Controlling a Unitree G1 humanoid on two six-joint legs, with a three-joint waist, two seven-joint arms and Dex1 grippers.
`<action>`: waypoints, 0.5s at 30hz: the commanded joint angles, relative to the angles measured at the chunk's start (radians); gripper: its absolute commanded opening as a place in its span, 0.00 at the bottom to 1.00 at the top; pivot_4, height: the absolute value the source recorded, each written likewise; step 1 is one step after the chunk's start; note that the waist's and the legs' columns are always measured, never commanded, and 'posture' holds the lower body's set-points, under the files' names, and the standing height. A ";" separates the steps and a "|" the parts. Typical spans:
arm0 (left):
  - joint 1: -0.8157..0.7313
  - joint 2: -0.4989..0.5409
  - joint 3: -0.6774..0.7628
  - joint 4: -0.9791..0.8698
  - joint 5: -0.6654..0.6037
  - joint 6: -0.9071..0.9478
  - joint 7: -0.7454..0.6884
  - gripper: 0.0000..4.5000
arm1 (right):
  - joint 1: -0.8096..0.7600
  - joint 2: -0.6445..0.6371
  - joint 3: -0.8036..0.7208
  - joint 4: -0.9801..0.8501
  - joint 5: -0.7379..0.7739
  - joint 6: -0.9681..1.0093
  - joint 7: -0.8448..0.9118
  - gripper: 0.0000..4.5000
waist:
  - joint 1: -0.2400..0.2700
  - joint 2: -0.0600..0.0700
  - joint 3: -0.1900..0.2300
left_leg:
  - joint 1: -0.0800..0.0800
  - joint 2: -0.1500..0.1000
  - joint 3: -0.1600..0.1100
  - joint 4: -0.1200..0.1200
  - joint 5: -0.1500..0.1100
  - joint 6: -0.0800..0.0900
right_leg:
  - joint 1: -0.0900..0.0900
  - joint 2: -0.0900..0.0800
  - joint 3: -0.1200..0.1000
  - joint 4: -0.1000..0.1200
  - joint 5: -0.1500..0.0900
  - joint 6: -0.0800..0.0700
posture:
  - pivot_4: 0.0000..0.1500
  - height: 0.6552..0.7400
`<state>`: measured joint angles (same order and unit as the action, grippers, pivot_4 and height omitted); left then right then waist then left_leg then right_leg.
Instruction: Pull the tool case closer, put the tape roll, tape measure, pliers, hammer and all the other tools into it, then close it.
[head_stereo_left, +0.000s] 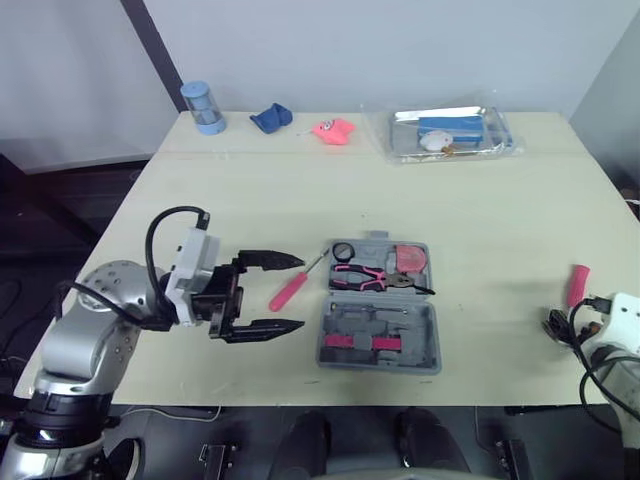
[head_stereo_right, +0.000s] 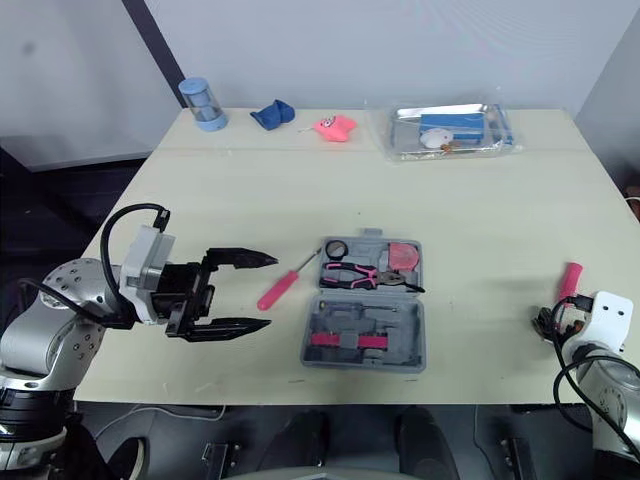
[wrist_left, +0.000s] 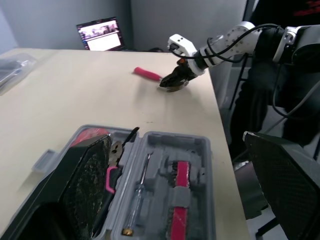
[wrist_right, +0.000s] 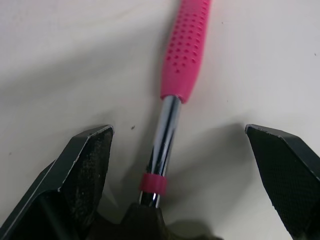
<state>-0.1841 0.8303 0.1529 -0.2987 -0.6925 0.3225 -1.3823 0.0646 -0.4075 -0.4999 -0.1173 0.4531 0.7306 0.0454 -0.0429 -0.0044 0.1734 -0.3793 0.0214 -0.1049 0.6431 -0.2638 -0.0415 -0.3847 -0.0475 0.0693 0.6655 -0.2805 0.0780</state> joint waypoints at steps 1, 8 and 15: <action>-0.023 0.012 -0.003 -0.027 -0.019 0.006 -0.017 1.00 | 0.011 0.010 -0.020 -0.039 0.002 0.034 -0.016 0.77 | -0.001 0.000 0.000 | 0.000 0.000 0.000 0.000 0.000 0.000 | 0.000 0.000 0.000 0.000 0.000 0.000 | 1.00 1.00; -0.058 0.013 -0.009 -0.011 -0.016 0.007 -0.034 1.00 | -0.014 0.023 0.000 -0.012 0.005 0.090 -0.006 0.04 | 0.000 -0.001 -0.001 | 0.000 0.000 0.000 0.000 0.000 0.000 | 0.000 0.000 0.000 0.000 0.000 0.000 | 1.00 1.00; -0.060 0.013 -0.003 -0.021 -0.023 0.013 -0.036 1.00 | -0.025 0.023 -0.006 -0.002 -0.006 0.101 -0.001 0.00 | -0.001 -0.003 -0.001 | 0.000 0.000 0.000 0.000 0.000 0.000 | 0.000 0.000 0.000 0.000 0.000 0.000 | 1.00 1.00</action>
<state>-0.2346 0.8325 0.1414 -0.2969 -0.6988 0.3366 -1.4143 0.0305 -0.3918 -0.4984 -0.1387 0.4489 0.8169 0.0395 -0.0435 -0.0070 0.1719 -0.3793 0.0214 -0.1050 0.6432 -0.2638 -0.0415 -0.3846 -0.0475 0.0692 0.6653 -0.2805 0.0781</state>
